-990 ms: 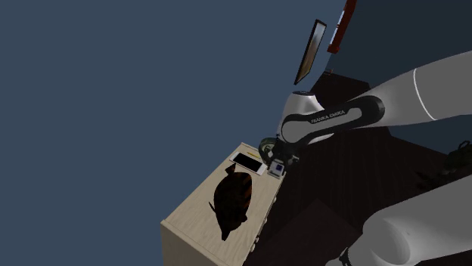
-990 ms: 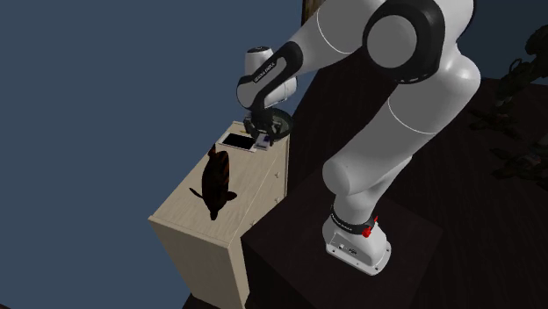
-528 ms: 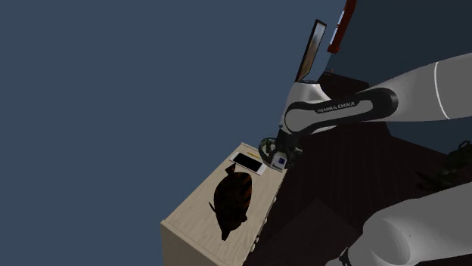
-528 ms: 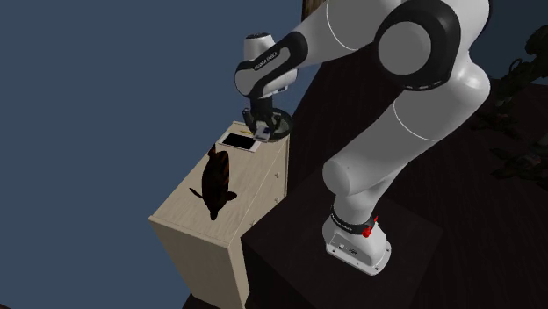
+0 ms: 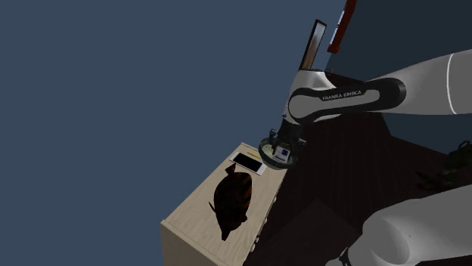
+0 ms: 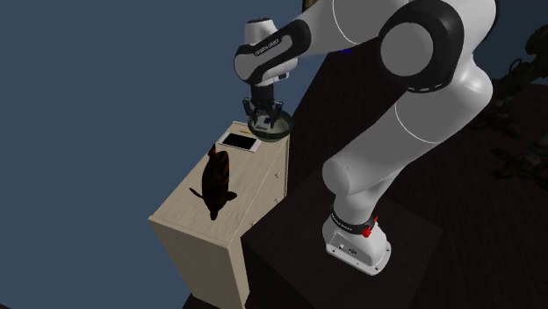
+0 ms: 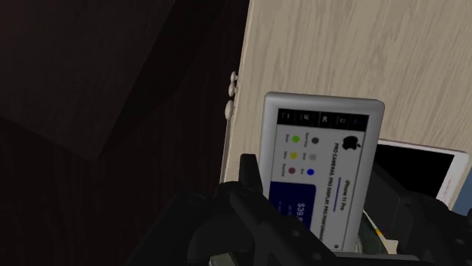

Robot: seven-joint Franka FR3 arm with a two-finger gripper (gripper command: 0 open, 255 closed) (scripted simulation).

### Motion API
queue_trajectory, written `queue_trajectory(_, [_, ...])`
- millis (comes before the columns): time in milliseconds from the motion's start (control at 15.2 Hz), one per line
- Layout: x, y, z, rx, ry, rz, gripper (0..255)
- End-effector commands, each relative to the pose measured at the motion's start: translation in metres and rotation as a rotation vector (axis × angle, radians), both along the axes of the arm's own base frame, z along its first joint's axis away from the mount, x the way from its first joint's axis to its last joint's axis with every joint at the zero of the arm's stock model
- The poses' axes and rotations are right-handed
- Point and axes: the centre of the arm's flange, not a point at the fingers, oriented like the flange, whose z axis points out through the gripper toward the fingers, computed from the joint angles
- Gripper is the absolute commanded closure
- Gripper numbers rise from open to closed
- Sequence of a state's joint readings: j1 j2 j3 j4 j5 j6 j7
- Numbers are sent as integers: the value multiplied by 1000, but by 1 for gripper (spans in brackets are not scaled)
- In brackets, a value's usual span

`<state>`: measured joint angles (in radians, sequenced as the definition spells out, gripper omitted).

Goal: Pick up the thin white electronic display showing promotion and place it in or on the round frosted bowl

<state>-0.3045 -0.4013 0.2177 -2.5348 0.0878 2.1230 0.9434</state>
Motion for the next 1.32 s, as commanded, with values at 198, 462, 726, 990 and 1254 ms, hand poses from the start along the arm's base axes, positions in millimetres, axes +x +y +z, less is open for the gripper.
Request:
queue_trajectory(198, [40,-51,2,0,1,0,255])
queue_trajectory(462, [71,-94,3,0,1,0,255])
queue_trajectory(726, [95,-125,-1,0,1,0,255])
queue_trajectory(990, [95,-125,-22,0,1,0,255])
queue_trajectory(1254, [95,-125,-43,0,1,0,255])
